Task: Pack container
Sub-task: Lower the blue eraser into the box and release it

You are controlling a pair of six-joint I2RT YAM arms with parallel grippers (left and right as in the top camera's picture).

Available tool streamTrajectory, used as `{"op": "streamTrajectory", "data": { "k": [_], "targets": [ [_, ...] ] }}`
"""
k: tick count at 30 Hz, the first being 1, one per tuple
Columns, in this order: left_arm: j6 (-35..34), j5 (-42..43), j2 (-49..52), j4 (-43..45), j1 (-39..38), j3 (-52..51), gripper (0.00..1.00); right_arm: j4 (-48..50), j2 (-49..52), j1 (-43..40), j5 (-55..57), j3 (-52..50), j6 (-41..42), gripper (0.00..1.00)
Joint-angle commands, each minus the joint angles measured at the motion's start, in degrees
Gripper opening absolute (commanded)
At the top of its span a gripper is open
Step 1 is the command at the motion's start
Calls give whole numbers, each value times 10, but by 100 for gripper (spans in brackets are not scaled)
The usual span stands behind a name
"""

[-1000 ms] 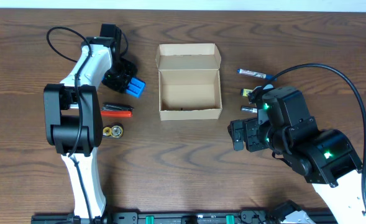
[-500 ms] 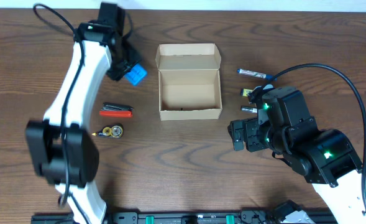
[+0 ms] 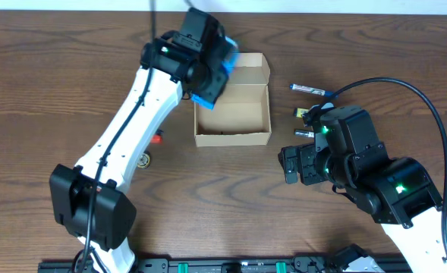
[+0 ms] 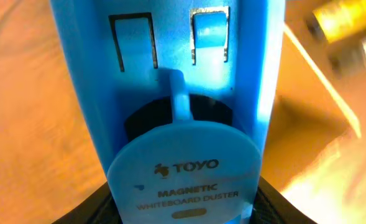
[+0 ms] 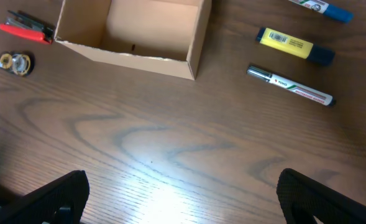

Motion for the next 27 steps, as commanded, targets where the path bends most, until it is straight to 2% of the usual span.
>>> {"op": "streamTrajectory", "data": {
  "k": [1,4,8,15,27],
  "targets": [
    [278,62,4,-10,-14,-2,5,0,0,2,0,1,-7,99],
    [353,66,5,-26,-19,-2,5,0,0,2,0,1,-7,99],
    [454,112,16,-69,-20,-2,5,0,0,2,0,1,-7,99],
    [487,108,65,-70,-20,-2,5,0,0,2,0,1,-7,99],
    [489,28,123,-49,-21,-2,5,0,0,2,0,1,-7,99]
  ]
}}
